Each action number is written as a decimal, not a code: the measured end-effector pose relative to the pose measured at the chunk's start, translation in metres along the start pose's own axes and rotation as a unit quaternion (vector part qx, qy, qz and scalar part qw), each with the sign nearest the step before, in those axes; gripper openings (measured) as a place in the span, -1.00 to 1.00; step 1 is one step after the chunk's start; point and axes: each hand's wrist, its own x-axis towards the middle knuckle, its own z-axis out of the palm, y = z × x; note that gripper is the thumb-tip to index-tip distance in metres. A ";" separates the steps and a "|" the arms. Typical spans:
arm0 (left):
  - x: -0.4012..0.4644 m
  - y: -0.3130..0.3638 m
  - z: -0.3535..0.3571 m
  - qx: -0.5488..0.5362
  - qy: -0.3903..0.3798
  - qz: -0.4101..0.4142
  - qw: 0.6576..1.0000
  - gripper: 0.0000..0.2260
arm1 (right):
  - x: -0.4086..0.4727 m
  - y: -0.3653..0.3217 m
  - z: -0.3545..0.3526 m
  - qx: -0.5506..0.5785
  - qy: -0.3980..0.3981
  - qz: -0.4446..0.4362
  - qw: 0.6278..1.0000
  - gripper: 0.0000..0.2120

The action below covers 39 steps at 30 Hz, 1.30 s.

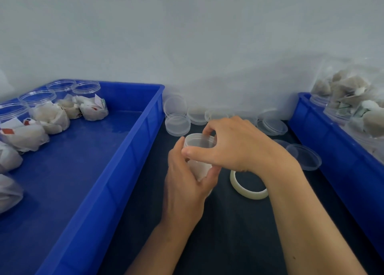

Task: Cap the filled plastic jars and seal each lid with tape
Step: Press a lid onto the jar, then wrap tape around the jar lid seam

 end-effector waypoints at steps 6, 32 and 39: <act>-0.003 -0.007 0.003 0.010 -0.013 0.013 1.000 -0.22 | -0.003 0.018 -0.005 0.132 -0.023 -0.004 0.991 -0.36; -0.006 0.015 0.004 0.170 0.061 0.339 0.923 -0.63 | -0.084 0.021 0.067 0.312 0.298 0.023 0.902 -0.94; -0.010 0.015 0.005 0.191 0.075 0.346 0.916 -0.63 | -0.090 0.018 0.066 0.399 0.275 -0.054 0.873 -0.78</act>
